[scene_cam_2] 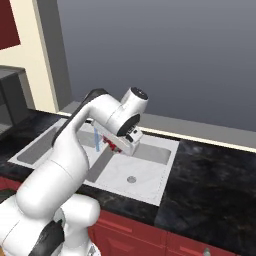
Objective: Take the fish out of the fridge, briefly rinse it in the sink, and place it on the tray next to the sink.
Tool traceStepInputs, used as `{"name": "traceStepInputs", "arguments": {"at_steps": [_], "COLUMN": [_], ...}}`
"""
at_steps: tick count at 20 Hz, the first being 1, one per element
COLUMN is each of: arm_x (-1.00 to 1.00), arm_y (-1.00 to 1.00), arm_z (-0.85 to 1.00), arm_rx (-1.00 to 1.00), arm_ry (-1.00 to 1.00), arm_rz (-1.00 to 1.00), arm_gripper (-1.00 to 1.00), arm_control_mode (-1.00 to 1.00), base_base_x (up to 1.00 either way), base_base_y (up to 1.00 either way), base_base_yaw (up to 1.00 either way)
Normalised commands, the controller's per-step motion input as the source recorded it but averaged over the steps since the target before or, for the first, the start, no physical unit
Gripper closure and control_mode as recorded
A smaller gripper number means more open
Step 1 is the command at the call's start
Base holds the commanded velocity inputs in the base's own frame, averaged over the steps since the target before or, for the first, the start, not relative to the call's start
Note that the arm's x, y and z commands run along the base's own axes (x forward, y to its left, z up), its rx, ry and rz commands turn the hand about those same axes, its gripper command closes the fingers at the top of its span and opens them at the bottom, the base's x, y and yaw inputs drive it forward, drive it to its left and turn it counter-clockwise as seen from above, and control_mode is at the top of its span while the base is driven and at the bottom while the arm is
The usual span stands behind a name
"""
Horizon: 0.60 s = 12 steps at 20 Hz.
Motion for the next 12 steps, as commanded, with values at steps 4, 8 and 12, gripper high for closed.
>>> {"name": "traceStepInputs", "arguments": {"at_steps": [4, 8, 12], "arm_x": [0.0, 0.05, 0.52], "arm_y": [-0.05, 0.07, 0.28], "arm_z": [-0.05, -0.13, -0.25], "arm_rx": [0.24, 0.09, 0.05], "arm_ry": [0.02, 0.04, 0.06], "arm_rz": [0.48, 0.55, 0.52], "arm_gripper": [1.0, 1.0, 1.0], "arm_control_mode": [-1.0, -1.0, -1.0], "base_base_x": [0.0, 0.0, 0.0], "base_base_y": [0.0, 0.0, 0.0], "base_base_yaw": [0.0, 0.0, 0.0]}}
